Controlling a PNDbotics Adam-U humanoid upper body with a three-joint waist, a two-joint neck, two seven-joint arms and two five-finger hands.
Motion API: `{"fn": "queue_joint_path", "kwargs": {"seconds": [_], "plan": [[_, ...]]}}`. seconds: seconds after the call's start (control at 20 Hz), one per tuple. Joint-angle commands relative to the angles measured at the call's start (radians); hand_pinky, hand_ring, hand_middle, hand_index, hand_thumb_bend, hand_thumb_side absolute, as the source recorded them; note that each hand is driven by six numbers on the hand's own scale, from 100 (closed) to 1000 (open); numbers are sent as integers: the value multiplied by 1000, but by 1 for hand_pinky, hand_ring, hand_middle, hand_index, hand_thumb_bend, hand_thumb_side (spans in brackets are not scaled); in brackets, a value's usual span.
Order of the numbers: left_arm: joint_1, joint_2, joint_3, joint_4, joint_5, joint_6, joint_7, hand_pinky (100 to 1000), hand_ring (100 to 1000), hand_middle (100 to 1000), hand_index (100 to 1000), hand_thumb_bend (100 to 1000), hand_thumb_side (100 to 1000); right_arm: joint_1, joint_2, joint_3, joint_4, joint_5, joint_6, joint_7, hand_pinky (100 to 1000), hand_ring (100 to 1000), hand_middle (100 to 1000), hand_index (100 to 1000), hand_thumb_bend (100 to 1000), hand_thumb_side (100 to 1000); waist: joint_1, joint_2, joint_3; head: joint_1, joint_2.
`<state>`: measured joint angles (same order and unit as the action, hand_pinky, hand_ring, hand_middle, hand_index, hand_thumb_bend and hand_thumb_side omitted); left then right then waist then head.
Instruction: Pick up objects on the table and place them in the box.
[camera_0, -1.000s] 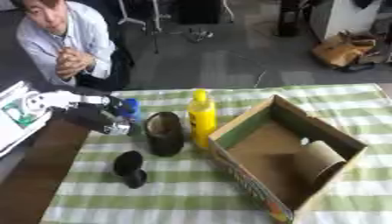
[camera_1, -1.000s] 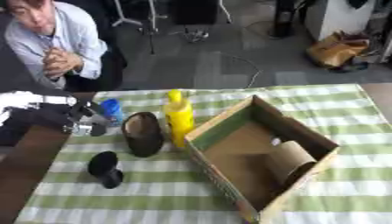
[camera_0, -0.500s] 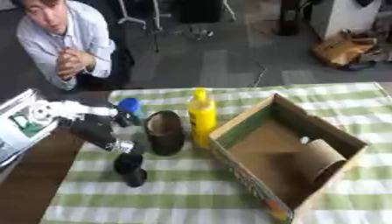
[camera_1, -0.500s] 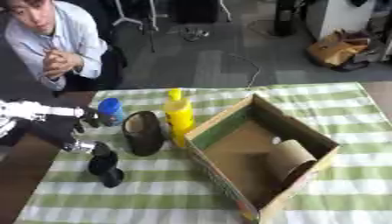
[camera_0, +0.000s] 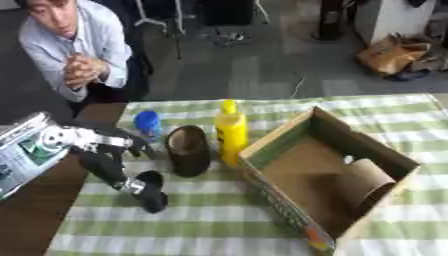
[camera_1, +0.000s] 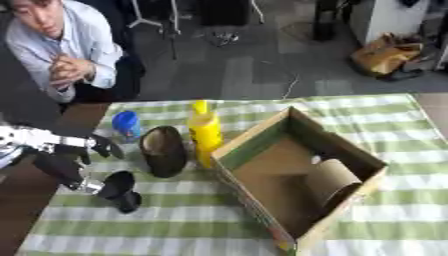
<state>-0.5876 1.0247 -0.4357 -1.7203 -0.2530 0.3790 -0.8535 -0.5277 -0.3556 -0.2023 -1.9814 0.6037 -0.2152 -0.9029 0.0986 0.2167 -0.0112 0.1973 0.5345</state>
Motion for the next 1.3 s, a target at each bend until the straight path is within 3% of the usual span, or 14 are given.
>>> {"fn": "queue_joint_path", "kwargs": {"seconds": [0.05, 0.7, 1.3], "plan": [[-5, 24, 1, 9, 5, 33, -54, 857, 987, 1000, 1000, 696, 610, -13, -12, 3, -19, -6, -2, -4, 824, 804, 668, 640, 100, 1000, -5, -13, -1, 6, 4], [-30, -14, 26, 55, 69, 0, -54, 780, 950, 1000, 1000, 653, 606, -7, -9, 0, -19, -12, -4, -4, 826, 803, 657, 624, 100, 1000, -8, -12, -1, 5, -1], [-16, -12, 59, 84, -28, -6, -37, 802, 954, 1000, 1000, 621, 622, -5, -11, 4, -19, -15, -2, -4, 827, 803, 654, 611, 100, 1000, -10, -11, 3, 5, -4]]}}
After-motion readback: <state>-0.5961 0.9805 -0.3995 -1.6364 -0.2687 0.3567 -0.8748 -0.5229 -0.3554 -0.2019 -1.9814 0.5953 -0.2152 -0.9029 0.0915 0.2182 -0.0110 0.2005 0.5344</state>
